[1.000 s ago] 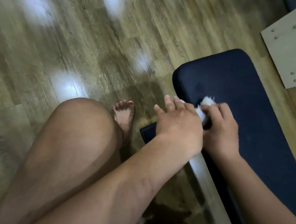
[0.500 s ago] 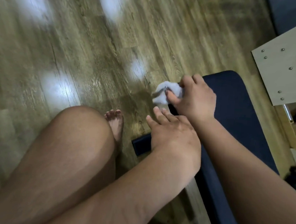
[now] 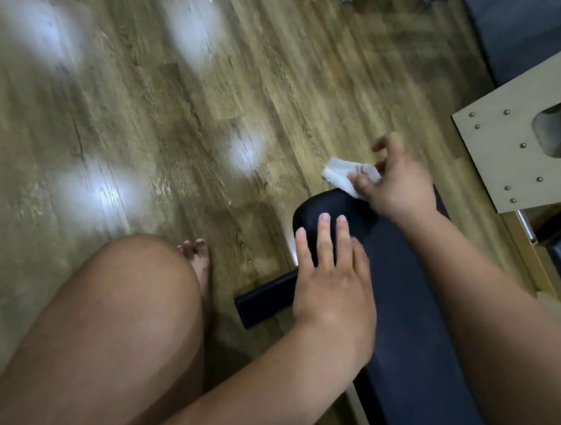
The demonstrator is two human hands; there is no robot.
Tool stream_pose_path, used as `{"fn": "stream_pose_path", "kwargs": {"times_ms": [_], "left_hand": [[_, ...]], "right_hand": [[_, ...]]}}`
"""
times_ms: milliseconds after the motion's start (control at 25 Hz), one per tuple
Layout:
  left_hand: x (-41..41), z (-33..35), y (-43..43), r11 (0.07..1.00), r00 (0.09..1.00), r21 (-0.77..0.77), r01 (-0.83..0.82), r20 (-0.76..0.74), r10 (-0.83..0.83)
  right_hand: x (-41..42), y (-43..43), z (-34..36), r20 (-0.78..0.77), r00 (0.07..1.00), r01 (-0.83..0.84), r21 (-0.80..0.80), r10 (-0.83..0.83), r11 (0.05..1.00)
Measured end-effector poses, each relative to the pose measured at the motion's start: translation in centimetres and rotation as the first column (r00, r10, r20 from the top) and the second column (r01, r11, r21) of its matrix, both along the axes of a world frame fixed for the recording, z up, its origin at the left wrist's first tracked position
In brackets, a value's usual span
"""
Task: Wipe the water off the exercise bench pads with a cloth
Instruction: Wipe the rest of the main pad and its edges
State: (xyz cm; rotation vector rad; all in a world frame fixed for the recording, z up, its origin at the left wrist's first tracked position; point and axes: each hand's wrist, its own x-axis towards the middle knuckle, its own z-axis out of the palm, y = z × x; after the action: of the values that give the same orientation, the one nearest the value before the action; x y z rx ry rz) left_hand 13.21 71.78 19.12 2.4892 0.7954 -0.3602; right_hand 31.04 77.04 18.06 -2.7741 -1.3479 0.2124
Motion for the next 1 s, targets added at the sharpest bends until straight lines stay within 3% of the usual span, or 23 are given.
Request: {"fn": "stream_pose_path", "kwargs": {"times_ms": [80,240,400,520,640,760,880,920,1000], "left_hand": [[0.1,-0.7,0.2,1.0,0.999,0.018,0.014,-0.046,-0.013],[1.1,-1.5,0.8,0.999,0.996,-0.029,0.017,-0.092,-0.02],[1.0,-1.7,0.2,0.997,0.99,-0.067,0.05,-0.129,-0.058],[1.3,-2.1,0.4,0.994,0.996,-0.102,0.025,-0.078,-0.033],[1.4,-2.4,0.1,0.996,0.999,-0.093,0.008,-0.049,-0.013],[2.0,-1.9,0.2,0.985,0.996,-0.167,0.042,-0.072,-0.055],[1.7,-2.5,0.6,0.971,0.998,-0.238,0.018,-0.048,-0.03],[1.1,-2.8,1.0,0.973,0.998,-0.228,0.031,-0.038,-0.041],[0.9,-2.0,1.3,0.982,0.994,-0.149,0.114,0.021,-0.112]], "right_hand": [[-0.1,-0.6,-0.5,0.041,0.972,-0.227,-0.077,0.23,0.971],[-1.8,0.0,0.7,-0.251,0.929,-0.304,-0.101,0.272,0.947],[-6.1,0.5,1.5,-0.302,0.793,-0.594,-0.186,0.529,0.783],[0.6,1.3,1.7,-0.101,0.9,-0.425,-0.412,0.423,0.806],[6.3,2.9,2.1,-0.001,0.993,-0.102,-0.474,0.115,0.874],[1.7,3.3,-1.3,-0.128,0.944,-0.329,-0.428,0.304,0.842],[-1.0,2.7,-0.2,-0.27,0.868,-0.492,-0.355,0.417,0.795],[0.6,2.6,0.5,-0.283,0.883,-0.458,-0.354,0.374,0.815],[4.9,2.4,1.2,-0.128,0.963,-0.27,-0.428,0.238,0.863]]}}
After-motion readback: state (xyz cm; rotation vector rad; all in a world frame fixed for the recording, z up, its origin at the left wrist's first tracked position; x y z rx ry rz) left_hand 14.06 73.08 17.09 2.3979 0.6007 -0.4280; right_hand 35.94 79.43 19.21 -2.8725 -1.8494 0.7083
